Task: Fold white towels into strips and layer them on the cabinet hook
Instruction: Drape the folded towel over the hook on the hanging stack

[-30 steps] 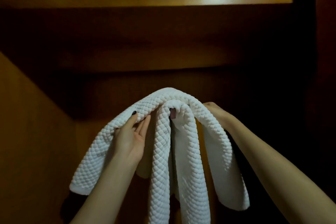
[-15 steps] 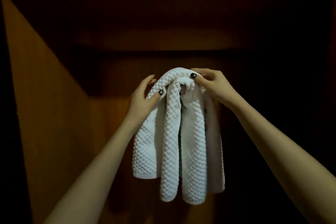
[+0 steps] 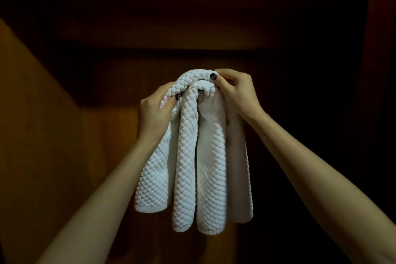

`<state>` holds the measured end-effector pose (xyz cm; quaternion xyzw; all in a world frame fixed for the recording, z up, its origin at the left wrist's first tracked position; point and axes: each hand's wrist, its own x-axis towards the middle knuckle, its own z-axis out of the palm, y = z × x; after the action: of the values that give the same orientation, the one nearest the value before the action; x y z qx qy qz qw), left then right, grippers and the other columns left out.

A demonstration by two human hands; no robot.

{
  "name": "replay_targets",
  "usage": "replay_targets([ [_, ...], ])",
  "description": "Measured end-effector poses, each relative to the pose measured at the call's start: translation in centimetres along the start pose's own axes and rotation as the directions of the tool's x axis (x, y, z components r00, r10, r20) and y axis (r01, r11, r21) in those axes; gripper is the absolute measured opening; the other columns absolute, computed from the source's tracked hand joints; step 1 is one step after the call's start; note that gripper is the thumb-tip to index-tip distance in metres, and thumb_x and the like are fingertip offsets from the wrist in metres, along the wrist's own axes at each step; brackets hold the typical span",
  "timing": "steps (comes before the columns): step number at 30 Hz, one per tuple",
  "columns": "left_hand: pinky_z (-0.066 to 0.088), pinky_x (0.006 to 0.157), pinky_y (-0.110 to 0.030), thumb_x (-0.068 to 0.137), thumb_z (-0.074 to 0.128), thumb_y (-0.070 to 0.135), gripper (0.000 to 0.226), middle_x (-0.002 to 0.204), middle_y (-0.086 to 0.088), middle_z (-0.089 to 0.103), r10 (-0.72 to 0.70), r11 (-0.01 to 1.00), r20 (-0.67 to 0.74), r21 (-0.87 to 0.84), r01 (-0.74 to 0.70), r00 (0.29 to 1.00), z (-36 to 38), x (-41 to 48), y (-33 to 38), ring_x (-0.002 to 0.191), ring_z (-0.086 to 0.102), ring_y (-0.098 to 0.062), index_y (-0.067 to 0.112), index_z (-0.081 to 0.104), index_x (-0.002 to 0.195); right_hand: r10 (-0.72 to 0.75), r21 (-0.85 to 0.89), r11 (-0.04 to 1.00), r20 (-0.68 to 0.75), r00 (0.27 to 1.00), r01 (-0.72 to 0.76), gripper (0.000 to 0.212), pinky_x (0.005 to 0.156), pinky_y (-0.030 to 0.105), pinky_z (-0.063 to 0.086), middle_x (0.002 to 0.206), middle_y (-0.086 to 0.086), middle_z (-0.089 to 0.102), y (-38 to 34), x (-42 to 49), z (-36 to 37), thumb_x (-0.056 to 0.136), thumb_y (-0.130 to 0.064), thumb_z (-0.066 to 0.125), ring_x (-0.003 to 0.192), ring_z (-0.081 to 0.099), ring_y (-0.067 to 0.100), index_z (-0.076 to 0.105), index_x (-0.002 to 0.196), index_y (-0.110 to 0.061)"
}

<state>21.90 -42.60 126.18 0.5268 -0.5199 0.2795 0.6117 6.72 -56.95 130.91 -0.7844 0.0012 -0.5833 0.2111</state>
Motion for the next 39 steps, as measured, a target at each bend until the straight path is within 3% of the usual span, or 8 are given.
replay_targets([
  [6,0.051,0.085,-0.012,0.093,0.062,0.017,0.040,0.112,0.031,0.060,-0.205,0.954,0.047,-0.212,0.210,0.978,0.5,-5.3,-1.2,0.108,0.059,0.007,0.038,0.052,0.126,0.132,0.179,0.974,0.041,0.990,-0.137,0.037,0.099,0.015,0.044,0.132,-0.019,0.058,1.6,-4.9,0.6,0.103,-0.023,0.049,0.125,0.051,-0.004,0.050,0.139,-0.023],
  [11,0.050,0.069,-0.030,0.096,0.056,0.010,0.015,0.089,0.012,0.066,-0.281,0.959,0.095,0.001,0.282,0.955,0.5,-10.7,-4.7,0.078,0.062,0.002,0.021,0.060,0.104,0.217,0.172,0.960,0.036,0.976,-0.220,0.042,0.093,0.004,0.040,0.130,-0.038,0.049,3.1,-9.8,0.5,0.100,-0.031,0.049,0.124,0.048,-0.009,0.043,0.142,-0.035],
  [15,0.048,0.082,-0.025,0.097,0.052,0.005,0.031,0.111,-0.002,0.066,-0.186,0.975,0.110,0.146,0.169,0.976,0.2,-11.9,-4.6,0.098,0.061,-0.010,0.007,0.056,0.128,0.333,0.089,0.937,0.072,0.940,-0.339,0.044,0.084,0.002,0.043,0.119,-0.047,0.048,4.7,-15.2,0.8,0.100,-0.032,0.049,0.114,0.050,-0.016,0.038,0.143,-0.037],
  [18,0.044,0.086,-0.025,0.098,0.050,0.006,0.034,0.120,-0.008,0.064,-0.196,0.966,0.133,0.200,0.167,0.972,1.1,-12.6,-3.4,0.106,0.059,-0.016,0.005,0.052,0.132,0.421,0.039,0.905,0.071,0.904,-0.425,0.040,0.070,0.007,0.045,0.099,-0.029,0.062,5.6,-18.2,1.0,0.100,-0.022,0.046,0.092,0.060,-0.012,0.045,0.140,-0.025],
  [22,0.045,0.091,-0.025,0.100,0.047,0.013,0.032,0.128,-0.012,0.060,-0.301,0.951,0.178,0.126,0.282,0.937,3.0,-13.1,-1.4,0.114,0.059,-0.023,0.005,0.051,0.131,0.421,0.068,0.902,0.093,0.902,-0.427,0.044,0.080,0.002,0.041,0.124,-0.019,0.057,4.0,-18.3,1.6,0.103,-0.027,0.041,0.105,0.055,-0.013,0.034,0.147,-0.029],
  [27,0.039,0.089,-0.004,0.097,0.048,0.045,0.041,0.130,0.027,0.047,-0.298,0.952,0.320,0.030,0.304,0.899,3.3,-14.0,-0.5,0.112,0.047,0.019,0.058,0.031,0.133,0.369,0.096,0.917,0.167,0.914,-0.387,0.068,0.092,0.009,0.043,0.140,-0.020,0.046,2.9,-19.2,2.0,0.094,-0.039,0.060,0.123,0.049,-0.005,0.019,0.148,-0.038],
  [32,0.046,0.093,-0.026,0.097,0.055,0.038,0.054,0.132,0.010,0.050,-0.352,0.933,0.290,0.189,0.307,0.890,4.2,-14.6,-0.8,0.112,0.049,-0.001,0.029,0.030,0.143,0.376,-0.117,0.925,0.148,0.915,-0.361,0.061,0.089,0.042,0.055,0.134,0.002,0.056,3.8,-19.5,1.8,0.098,-0.021,0.050,0.108,0.062,0.018,0.021,0.151,-0.020],
  [39,0.044,0.102,-0.033,0.101,0.049,0.028,0.055,0.143,-0.003,0.052,-0.454,0.884,0.203,0.220,0.412,0.867,2.2,-16.2,1.5,0.125,0.053,-0.022,0.026,0.027,0.151,0.415,-0.068,0.909,0.111,0.903,-0.410,0.053,0.092,0.038,0.048,0.130,0.003,0.054,2.0,-21.1,0.9,0.095,-0.019,0.049,0.111,0.055,0.017,0.031,0.146,-0.018],
])
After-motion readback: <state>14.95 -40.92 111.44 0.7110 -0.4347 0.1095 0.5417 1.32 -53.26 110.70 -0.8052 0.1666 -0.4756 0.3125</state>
